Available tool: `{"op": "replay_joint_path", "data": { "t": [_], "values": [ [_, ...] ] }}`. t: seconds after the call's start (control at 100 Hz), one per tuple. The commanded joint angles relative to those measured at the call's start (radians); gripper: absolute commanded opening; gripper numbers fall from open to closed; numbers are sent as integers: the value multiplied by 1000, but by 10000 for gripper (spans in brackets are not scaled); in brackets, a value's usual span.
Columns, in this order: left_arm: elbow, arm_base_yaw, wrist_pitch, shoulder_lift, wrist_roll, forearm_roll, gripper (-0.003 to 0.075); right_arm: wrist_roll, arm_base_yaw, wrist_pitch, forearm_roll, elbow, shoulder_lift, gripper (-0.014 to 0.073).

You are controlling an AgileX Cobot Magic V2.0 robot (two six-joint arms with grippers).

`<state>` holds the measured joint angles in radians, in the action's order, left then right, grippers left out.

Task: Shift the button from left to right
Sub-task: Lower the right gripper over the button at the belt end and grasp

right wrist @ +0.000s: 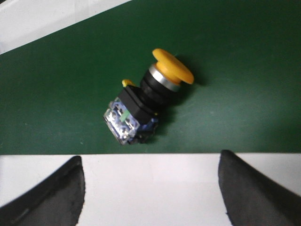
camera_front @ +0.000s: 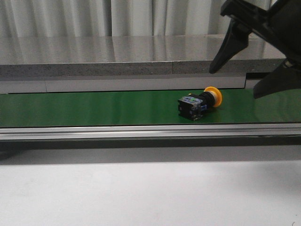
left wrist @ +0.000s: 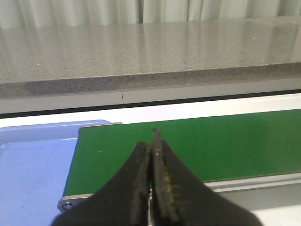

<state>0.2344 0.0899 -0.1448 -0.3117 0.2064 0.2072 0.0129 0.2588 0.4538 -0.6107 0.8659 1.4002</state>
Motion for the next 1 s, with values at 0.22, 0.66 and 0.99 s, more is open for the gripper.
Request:
{"op": "replay_joint_path", "data": {
  "t": [0.22, 0.66, 0.99],
  "values": [
    [30, 4, 80, -7, -1, 12, -20, -13, 4, -39, -38, 138, 107, 582],
    [30, 4, 80, -7, -1, 12, -20, 0, -36, -66, -37, 156, 242, 582],
    [30, 4, 80, -7, -1, 12, -20, 0, -60, -63, -29, 156, 256, 407]
  ]
}}
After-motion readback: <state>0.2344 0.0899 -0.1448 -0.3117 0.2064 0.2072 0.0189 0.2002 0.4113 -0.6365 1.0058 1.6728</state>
